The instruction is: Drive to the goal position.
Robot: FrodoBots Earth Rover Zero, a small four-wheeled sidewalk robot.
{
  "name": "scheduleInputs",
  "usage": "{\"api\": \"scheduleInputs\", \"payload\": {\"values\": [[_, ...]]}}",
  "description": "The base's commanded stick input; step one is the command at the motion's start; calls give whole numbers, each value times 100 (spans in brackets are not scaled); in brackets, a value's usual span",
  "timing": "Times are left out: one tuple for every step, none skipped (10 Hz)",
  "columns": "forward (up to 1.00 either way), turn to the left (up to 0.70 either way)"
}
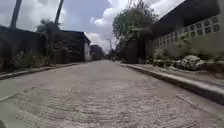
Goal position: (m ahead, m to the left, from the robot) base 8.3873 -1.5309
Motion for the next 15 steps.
{"api": "scheduleInputs", "payload": {"values": [[100, -3], [100, -3], [100, -3], [100, -3], [100, -3], [100, -3], [100, -3], [100, -3], [100, -3], [100, -3], [100, -3], [100, -3], [100, -3], [100, -3], [100, -3]]}}
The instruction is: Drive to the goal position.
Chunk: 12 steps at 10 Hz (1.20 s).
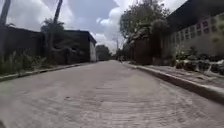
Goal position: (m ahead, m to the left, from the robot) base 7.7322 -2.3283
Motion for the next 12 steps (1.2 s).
{"api": "scheduleInputs", "payload": {"values": [[100, -3], [100, -3], [100, -3], [100, -3], [100, -3], [100, -17], [100, -32], [100, -40], [100, -40], [100, -40], [100, -8], [100, -5]]}}
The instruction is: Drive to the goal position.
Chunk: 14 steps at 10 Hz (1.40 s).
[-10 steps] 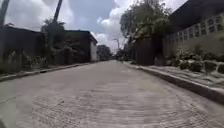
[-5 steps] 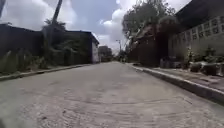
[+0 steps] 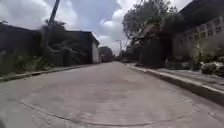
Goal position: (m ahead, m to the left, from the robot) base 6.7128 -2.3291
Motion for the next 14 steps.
{"api": "scheduleInputs", "payload": {"values": [[100, -5], [100, -5], [100, -4], [100, -3], [100, -4], [100, -3], [100, -3], [100, -2], [100, -17], [100, -37], [100, -39], [100, -34], [100, -21], [100, -9]]}}
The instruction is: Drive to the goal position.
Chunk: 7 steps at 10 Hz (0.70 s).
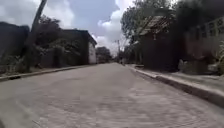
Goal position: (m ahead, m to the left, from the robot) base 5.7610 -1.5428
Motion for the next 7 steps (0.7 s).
{"api": "scheduleInputs", "payload": {"values": [[100, -2], [100, 0], [100, 0], [100, 0], [100, 0], [100, 0], [100, -2]]}}
